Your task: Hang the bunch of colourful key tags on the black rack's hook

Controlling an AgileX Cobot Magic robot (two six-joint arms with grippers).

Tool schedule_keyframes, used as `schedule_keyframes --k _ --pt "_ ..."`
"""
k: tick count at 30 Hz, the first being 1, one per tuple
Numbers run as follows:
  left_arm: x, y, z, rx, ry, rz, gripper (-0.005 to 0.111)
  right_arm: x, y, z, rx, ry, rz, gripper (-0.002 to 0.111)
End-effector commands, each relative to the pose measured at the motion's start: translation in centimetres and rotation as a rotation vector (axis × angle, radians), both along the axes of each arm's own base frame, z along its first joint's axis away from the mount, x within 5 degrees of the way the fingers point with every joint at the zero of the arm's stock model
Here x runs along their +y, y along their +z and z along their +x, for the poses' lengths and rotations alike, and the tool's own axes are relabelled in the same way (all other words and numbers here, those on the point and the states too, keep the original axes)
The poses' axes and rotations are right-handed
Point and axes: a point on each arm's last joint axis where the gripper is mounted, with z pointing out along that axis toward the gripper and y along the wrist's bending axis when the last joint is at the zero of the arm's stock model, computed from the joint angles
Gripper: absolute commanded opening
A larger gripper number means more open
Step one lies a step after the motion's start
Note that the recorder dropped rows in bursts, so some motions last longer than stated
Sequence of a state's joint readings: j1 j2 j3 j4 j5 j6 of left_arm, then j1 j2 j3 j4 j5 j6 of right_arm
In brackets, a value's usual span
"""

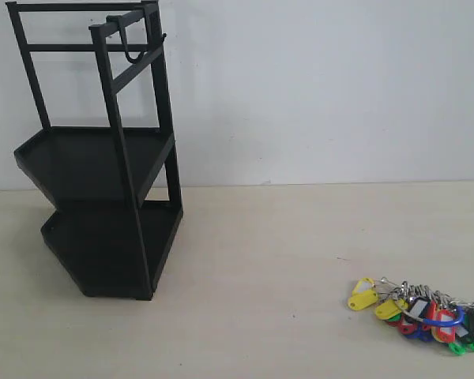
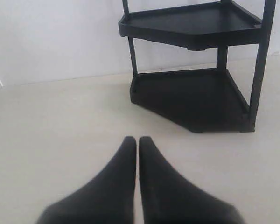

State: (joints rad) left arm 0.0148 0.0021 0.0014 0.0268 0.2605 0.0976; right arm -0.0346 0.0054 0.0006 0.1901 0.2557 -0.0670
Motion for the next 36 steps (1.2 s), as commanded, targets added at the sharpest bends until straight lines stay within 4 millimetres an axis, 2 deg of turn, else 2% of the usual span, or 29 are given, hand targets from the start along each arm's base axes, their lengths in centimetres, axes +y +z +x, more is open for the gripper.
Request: schedule_keyframes --k 1,11,13,15,17,20,22,27,31,36 --pt "0.0 0.1 0.0 -0.013 -0.002 -0.004 0.004 -0.1 0.2 0.0 -0.021 -0.007 -0.002 0.0" --pt "0.0 0.1 0.0 -0.013 -0.002 -0.004 0.004 -0.1 0.5 0.0 -0.061 -0.014 -0.003 0.0" --pt "0.0 0.1 0.0 -0.013 -0.002 -0.004 0.004 -0.2 1.2 0.1 -0.133 -0.028 0.006 0.0" --pt "0.0 0.1 0.0 -0.013 -0.002 -0.004 0.004 -0.6 2.8 0.0 -0.311 -0.063 0.034 0.0" --pt "0.0 0.1 0.0 -0.013 -0.002 -0.004 0.004 -0.9 3.9 -0.3 -0.435 -0.094 0.148 0.0" --pt "0.0 0.1 0.0 -0.013 -0.002 -0.004 0.004 -0.6 4.9 -0.4 -0.375 -0.065 0.154 0.0" --pt "0.0 0.1 0.0 -0.013 -0.002 -0.004 0.004 -0.3 5.8 -0.1 -0.274 -0.037 0.114 0.0" --pt "0.0 0.1 0.0 -0.013 -0.002 -0.004 0.004 0.1 7.9 1.8 -0.047 0.009 0.063 0.0" --pt "0.0 0.1 0.0 -0.013 -0.002 -0.004 0.004 -0.1 9.1 3.6 -0.025 -0.008 0.08 0.0" --pt "0.0 0.1 0.0 -0.013 -0.002 -0.004 0.004 -0.5 9.8 4.4 -0.11 -0.049 0.117 0.0"
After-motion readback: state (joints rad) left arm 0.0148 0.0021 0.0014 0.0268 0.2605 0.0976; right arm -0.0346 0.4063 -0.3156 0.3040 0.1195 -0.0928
